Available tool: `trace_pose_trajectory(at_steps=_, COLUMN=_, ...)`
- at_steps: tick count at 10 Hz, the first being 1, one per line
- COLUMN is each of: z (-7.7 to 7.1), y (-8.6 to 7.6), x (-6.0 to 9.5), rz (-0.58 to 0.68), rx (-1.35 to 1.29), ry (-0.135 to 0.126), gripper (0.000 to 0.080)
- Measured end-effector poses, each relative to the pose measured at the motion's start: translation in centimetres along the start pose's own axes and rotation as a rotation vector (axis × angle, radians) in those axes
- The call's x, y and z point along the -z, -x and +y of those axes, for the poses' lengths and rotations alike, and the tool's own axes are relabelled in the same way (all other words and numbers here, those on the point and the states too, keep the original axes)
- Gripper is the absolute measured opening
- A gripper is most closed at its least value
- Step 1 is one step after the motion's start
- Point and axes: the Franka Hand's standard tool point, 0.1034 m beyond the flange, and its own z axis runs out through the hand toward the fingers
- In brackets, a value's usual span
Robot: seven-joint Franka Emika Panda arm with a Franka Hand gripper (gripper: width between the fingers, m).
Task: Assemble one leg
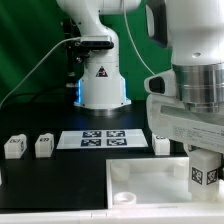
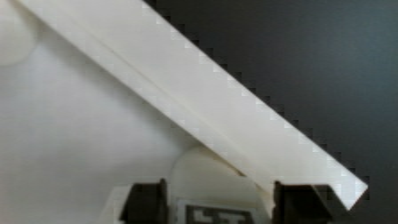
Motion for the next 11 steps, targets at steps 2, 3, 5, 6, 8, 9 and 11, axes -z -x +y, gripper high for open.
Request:
trace_pose_trajectory(at_steps=2, z=-0.64, y=-0.32, x=-0.09, rz=-0.028, rx=-0.267, ry=-0.060, gripper=0.0288)
trace_pose_trajectory(at_steps=3, z=-0.70, y=-0.13, x=-0.16, rz=-0.035, rx=-0.381, ry=-0.077, gripper=0.0288)
trace_pose_trajectory(at_steps=5, z=-0.71, y=-0.16, x=-0.18, rz=-0.038, rx=-0.445, ry=-0.076, gripper=0.0288)
trace_pose_trajectory(at_steps=6, z=-0.70, y=-0.12, x=-0.22, rz=-0.038, rx=-0.444, ry=-0.075, gripper=0.0391)
trace_pose_trajectory(at_steps=8, z=-0.63, y=-0.10, x=-0.22, rz=-0.036, rx=-0.381, ry=-0.074, gripper=0.0541)
trace_pose_trajectory(at_steps=9, z=-0.54, y=-0.06, x=0.02, rz=-0.036, rx=-0.290, ry=-0.071, gripper=0.0616)
trace_pose_trajectory(at_steps=11, z=-0.40, y=-0.01, x=0.34, rz=-0.024, rx=-0.072, ry=-0.057, gripper=0.0643)
